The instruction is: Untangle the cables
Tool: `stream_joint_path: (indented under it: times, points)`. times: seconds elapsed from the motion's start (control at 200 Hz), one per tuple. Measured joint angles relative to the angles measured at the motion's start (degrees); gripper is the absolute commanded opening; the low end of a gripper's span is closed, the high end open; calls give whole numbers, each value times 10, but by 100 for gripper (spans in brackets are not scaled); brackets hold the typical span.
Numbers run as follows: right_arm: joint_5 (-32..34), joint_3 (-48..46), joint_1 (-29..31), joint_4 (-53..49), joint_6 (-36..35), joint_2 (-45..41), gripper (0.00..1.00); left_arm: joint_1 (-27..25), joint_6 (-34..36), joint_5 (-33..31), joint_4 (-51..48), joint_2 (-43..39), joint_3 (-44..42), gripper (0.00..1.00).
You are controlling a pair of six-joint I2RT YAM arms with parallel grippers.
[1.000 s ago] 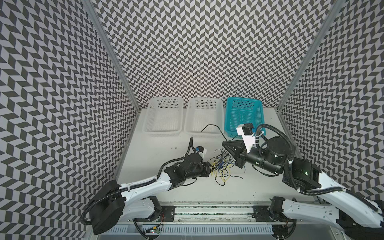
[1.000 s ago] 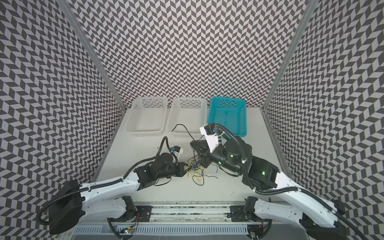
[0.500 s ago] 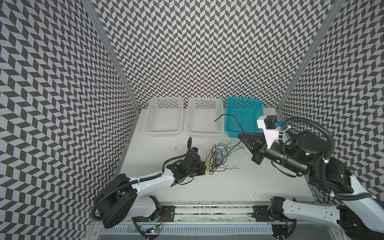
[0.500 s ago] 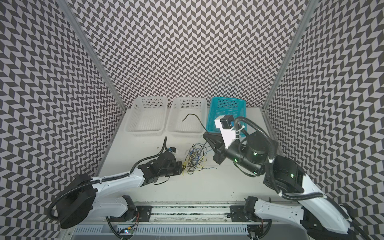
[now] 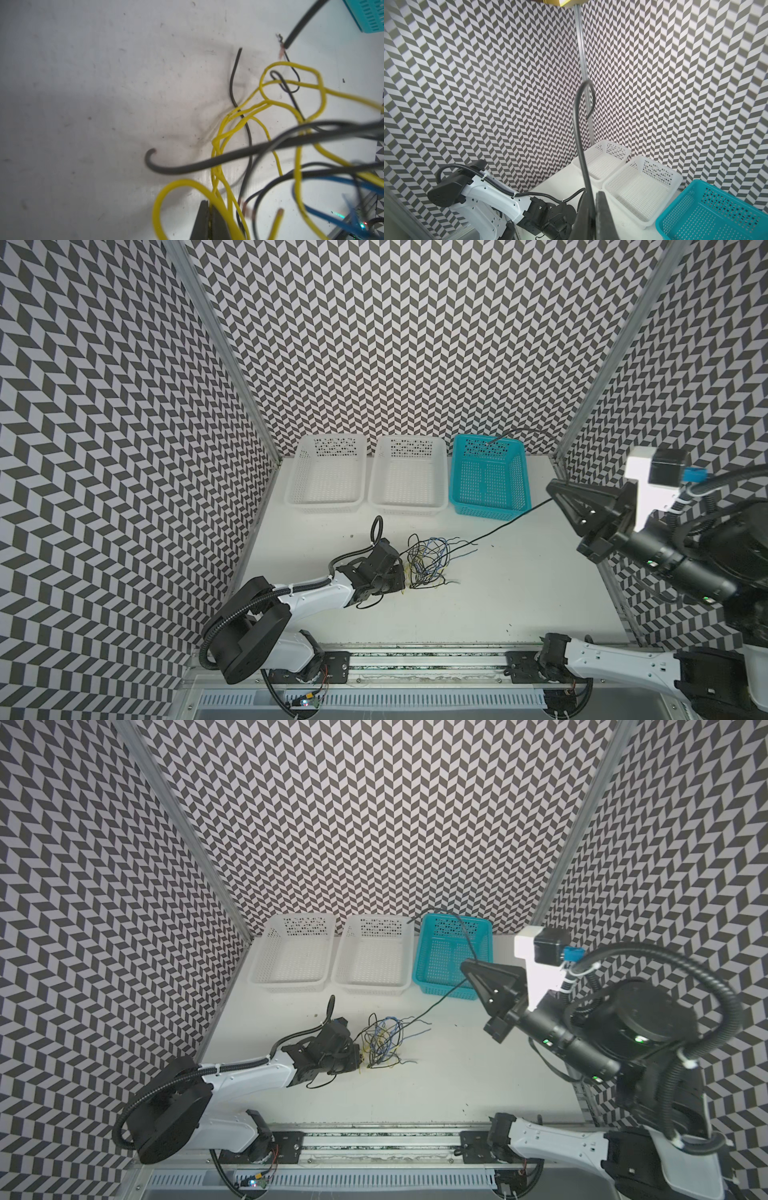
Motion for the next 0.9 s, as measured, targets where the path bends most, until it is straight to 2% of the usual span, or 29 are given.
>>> stream_joint_path:
  times: [0.235,0.341,0.576,0.901]
  points:
    - [11,198,0,-44,-18,31,0,13,0,-3,-2,23,-3,0]
    - [11,241,0,-58,-22,40,0,13,-1,-3,7,28,-2,0]
    - [24,235,0,-85,-40,62,0,14,0,-2,6,28,1,0]
    - [92,136,0,-71,-77,74,0,3,11,-9,-28,-32,1,0]
